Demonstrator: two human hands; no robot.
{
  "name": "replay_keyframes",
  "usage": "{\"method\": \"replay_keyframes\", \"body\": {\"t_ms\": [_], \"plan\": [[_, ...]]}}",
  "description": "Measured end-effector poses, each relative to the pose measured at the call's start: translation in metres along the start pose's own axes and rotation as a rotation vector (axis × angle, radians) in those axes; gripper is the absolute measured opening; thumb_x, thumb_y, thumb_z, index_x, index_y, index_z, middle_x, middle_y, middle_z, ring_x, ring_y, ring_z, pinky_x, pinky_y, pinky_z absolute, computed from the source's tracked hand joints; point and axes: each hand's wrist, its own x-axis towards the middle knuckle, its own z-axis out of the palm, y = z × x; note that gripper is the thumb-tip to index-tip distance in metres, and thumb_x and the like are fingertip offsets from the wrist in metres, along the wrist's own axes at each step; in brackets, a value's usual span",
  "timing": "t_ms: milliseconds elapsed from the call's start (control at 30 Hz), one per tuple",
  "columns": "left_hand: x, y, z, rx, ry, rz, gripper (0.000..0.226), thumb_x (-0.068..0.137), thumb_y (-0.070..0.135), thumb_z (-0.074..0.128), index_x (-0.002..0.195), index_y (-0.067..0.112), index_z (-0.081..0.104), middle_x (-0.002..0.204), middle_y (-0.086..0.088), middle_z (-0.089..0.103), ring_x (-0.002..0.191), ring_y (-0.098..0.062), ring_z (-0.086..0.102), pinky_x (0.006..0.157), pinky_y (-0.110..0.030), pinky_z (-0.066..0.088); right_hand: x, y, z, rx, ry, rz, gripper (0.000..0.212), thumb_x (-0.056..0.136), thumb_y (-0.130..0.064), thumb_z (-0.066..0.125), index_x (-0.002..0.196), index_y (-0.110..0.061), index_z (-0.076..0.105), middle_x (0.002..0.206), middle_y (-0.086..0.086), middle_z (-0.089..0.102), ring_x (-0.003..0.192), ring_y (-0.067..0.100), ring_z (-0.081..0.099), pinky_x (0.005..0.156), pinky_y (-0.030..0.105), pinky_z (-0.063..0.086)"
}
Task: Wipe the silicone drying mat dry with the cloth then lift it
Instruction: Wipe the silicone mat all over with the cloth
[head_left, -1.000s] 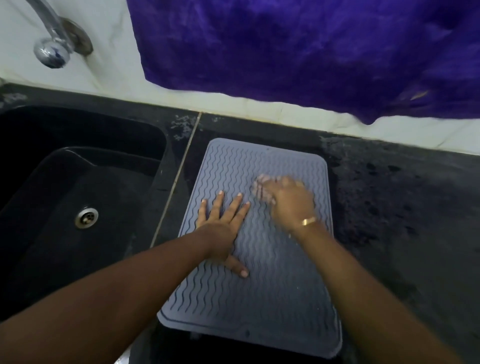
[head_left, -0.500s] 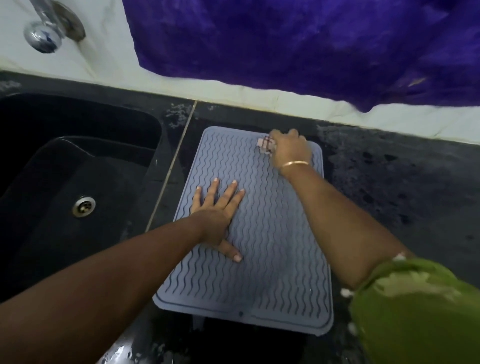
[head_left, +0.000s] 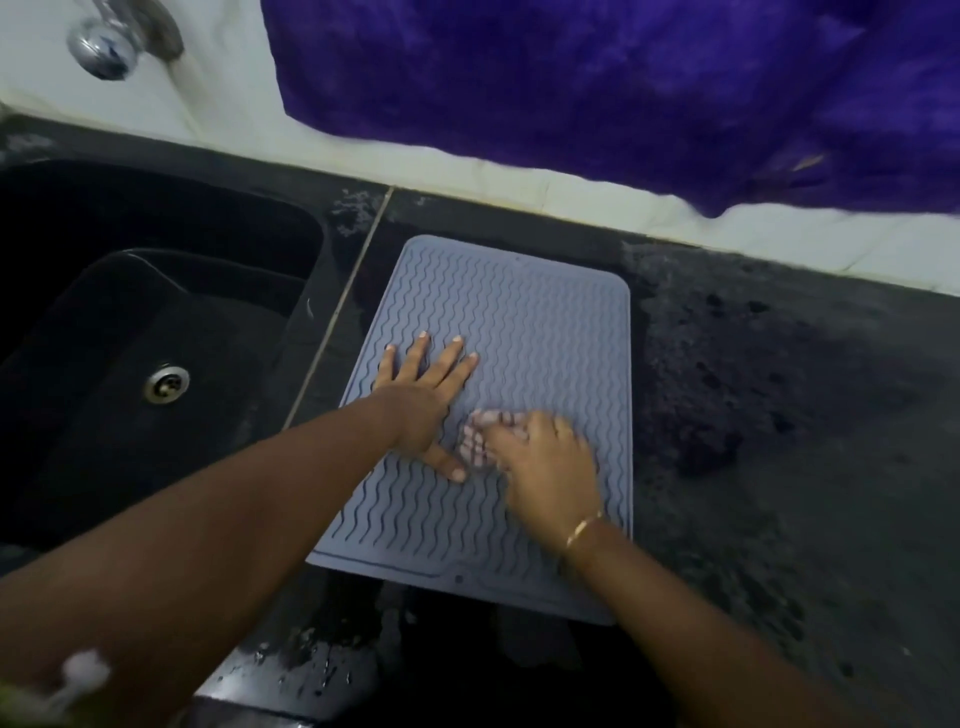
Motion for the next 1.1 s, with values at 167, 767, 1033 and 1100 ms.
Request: {"method": "replay_keyframes", "body": {"t_ms": [167, 767, 1033, 1100], "plan": [[-0.015, 0.007, 0.007, -0.096, -0.010, -0.133, 0.128, 0.060, 0.075, 0.063, 0.140, 0.037, -0.028, 0.149, -0.007, -0.037, 0.138, -0.037, -0.028, 0.113, -0.056, -0.009, 0.094, 0.035, -0.016, -0.054, 0.085, 0.154, 0.034, 0.089, -0.011, 0.045, 0.121, -0.021, 0.049, 0.114, 0.019, 0.050, 0.106, 0.039, 0.050, 0.084, 0.048, 0.044], [-0.022, -0.009, 0.028, -0.201, 0.013, -0.055, 0.137, 0.048, 0.081, 0.064, 0.135, 0.042, -0.035, 0.143, -0.003, -0.047, 0.130, -0.030, -0.042, 0.106, -0.049, -0.022, 0.017, 0.010, -0.004, -0.048, 0.049, 0.010, 0.045, 0.089, -0.013, 0.044, 0.133, -0.021, 0.039, 0.116, 0.016, 0.047, 0.105, 0.036, 0.048, 0.080, 0.044, 0.045], [-0.021, -0.014, 0.039, -0.282, 0.153, 0.008, 0.123, 0.049, 0.087, 0.047, 0.144, 0.042, -0.017, 0.152, -0.001, -0.033, 0.137, -0.028, -0.033, 0.109, -0.050, -0.018, 0.030, 0.002, -0.009, 0.098, -0.037, 0.112, 0.051, 0.080, -0.012, 0.054, 0.130, -0.023, 0.046, 0.119, 0.017, 0.050, 0.109, 0.038, 0.049, 0.086, 0.045, 0.046], [-0.020, -0.020, 0.037, -0.379, 0.167, 0.020, 0.102, 0.069, 0.075, 0.051, 0.146, 0.041, -0.007, 0.154, 0.000, -0.027, 0.138, -0.024, -0.031, 0.111, -0.047, -0.017, -0.006, -0.010, -0.006, 0.112, -0.062, 0.071, 0.058, 0.079, -0.015, 0.055, 0.135, -0.025, 0.043, 0.119, 0.014, 0.051, 0.109, 0.035, 0.049, 0.087, 0.043, 0.046]]}}
